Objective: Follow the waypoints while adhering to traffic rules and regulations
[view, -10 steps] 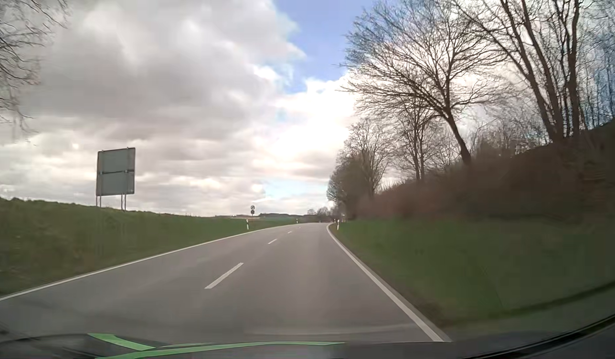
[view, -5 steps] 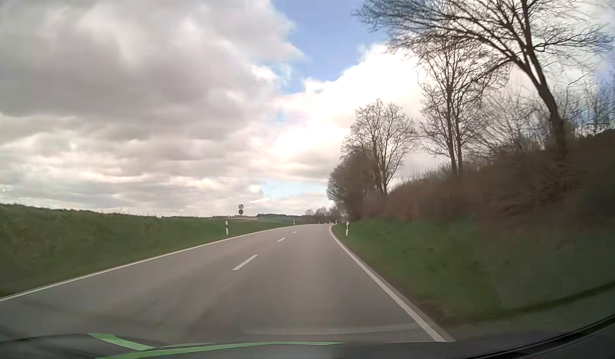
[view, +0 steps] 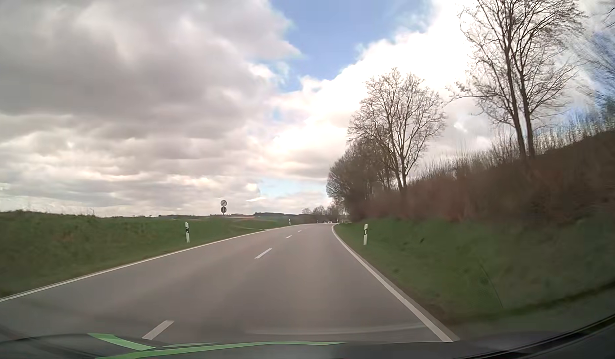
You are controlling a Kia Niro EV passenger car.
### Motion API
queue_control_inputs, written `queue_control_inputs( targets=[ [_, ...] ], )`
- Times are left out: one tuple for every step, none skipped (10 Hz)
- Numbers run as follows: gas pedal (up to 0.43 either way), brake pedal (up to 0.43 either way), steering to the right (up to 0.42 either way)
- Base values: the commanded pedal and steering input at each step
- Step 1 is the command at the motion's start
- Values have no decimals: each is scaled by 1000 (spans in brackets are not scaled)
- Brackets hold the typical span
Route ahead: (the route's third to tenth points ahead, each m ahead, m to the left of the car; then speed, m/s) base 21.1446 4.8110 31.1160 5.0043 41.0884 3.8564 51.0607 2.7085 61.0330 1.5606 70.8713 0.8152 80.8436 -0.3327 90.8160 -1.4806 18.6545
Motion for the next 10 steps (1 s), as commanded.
queue_control_inputs(
  targets=[
    [240,0,8],
    [240,0,8],
    [240,0,8],
    [240,0,9],
    [240,0,10],
    [240,0,11],
    [240,0,12],
    [240,0,12],
    [240,0,11],
    [240,0,10]
  ],
)
